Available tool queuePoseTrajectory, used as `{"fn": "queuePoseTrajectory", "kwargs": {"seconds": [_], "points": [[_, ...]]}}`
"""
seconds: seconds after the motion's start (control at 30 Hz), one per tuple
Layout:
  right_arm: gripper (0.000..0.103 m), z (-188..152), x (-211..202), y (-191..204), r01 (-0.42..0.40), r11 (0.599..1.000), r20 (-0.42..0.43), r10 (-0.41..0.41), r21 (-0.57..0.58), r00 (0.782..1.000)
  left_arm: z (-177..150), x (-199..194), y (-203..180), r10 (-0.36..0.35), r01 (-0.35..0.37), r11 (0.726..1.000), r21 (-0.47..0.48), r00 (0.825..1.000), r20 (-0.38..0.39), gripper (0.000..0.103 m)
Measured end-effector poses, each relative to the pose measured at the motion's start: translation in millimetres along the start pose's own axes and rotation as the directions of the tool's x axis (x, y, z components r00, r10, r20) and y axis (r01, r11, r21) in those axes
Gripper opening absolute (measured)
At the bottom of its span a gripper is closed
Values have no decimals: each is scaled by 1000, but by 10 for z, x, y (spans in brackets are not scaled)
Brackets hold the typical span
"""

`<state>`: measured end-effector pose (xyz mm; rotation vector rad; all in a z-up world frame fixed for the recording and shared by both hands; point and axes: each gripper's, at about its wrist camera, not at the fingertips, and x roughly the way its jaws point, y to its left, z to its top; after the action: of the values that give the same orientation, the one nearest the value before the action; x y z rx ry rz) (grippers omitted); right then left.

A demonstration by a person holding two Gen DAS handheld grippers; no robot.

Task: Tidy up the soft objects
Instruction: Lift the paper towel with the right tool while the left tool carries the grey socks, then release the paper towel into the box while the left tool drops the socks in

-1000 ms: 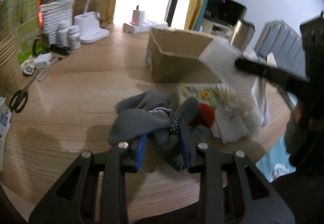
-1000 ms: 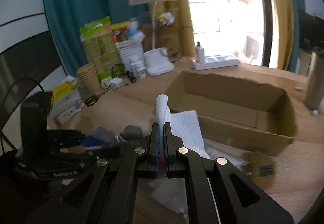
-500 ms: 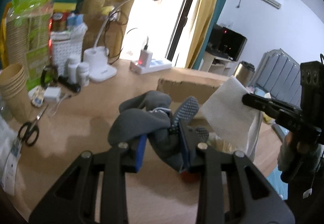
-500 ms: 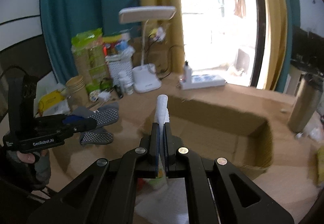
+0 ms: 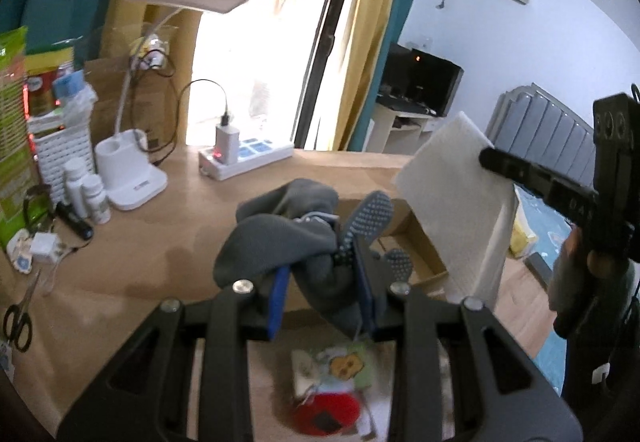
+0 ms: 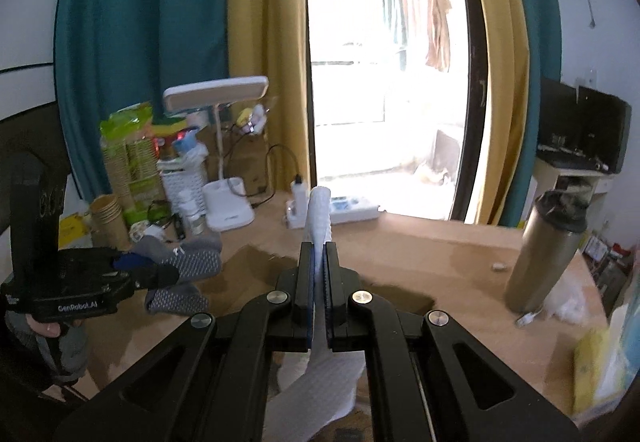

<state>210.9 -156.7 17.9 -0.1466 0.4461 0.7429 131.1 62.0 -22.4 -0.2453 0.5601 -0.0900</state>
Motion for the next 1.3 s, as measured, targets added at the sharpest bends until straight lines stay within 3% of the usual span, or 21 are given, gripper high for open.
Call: {"fn": "queuePoseTrajectory", "kwargs": {"seconds": [0.63,0.97,1.2,1.3], "points": [[5,130,523,-654,33,999,12,-34,38,999,197,561,-44,5,-5,1000,-2,999,-36,32],[5,-473,841,-583,18,996,-172,-2,89,985,71,785,-28,-9,7,1000,-14,994,-107,32],[5,-813,998,-447,12,995,-321,22,102,947,-2,890,-63,-6,3,1000,-18,987,-162,33],[5,-820,989,-424,5,995,-337,29,100,941,-17,914,-78,-8,5,1000,-17,984,-177,36]]}}
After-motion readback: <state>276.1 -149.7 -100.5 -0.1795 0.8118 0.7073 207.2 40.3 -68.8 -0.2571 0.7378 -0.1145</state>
